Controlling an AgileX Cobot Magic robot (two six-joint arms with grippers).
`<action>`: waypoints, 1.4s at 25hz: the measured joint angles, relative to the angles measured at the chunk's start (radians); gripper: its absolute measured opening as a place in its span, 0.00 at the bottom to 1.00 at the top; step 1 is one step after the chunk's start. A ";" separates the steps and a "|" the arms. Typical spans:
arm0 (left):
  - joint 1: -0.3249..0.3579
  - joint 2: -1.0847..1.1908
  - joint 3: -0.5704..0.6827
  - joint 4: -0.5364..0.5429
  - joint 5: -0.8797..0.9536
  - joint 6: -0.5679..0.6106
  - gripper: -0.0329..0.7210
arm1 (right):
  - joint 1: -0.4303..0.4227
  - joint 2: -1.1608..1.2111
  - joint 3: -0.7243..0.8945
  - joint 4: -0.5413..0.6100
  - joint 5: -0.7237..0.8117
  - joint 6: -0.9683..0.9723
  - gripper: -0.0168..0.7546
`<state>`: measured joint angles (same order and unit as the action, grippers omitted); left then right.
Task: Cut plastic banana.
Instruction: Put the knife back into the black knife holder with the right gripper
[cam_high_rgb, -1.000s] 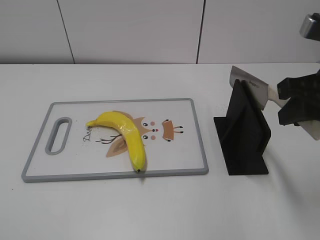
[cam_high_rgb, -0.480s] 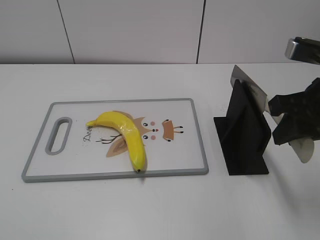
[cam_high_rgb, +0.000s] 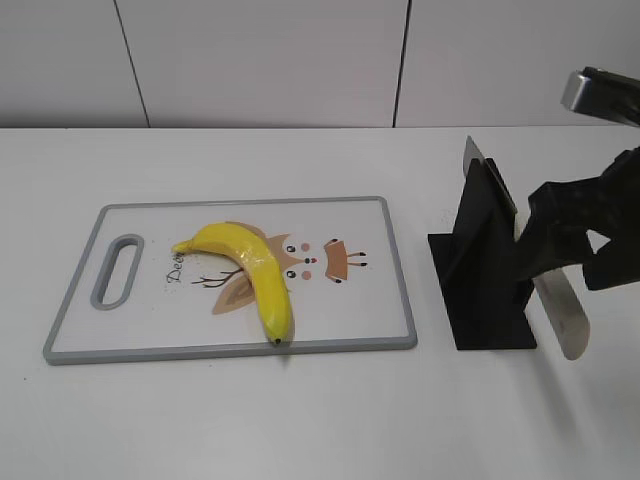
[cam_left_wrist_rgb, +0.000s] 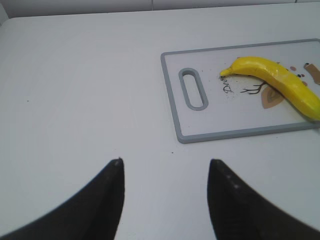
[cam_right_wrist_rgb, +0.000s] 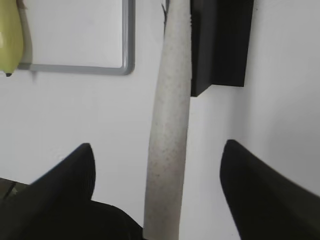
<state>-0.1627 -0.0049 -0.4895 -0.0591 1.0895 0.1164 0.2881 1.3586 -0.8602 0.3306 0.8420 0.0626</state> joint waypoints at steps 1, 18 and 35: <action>0.000 0.000 0.000 0.000 0.000 0.000 0.70 | 0.000 0.000 -0.007 0.003 0.001 -0.001 0.80; 0.000 0.000 0.000 -0.004 0.000 0.000 0.81 | 0.000 -0.263 -0.172 -0.014 0.043 -0.303 0.77; 0.000 0.000 0.000 -0.004 0.000 0.000 0.81 | 0.000 -0.850 0.228 -0.057 0.074 -0.349 0.76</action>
<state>-0.1627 -0.0049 -0.4895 -0.0635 1.0895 0.1164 0.2881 0.5088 -0.6327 0.2740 0.9160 -0.2865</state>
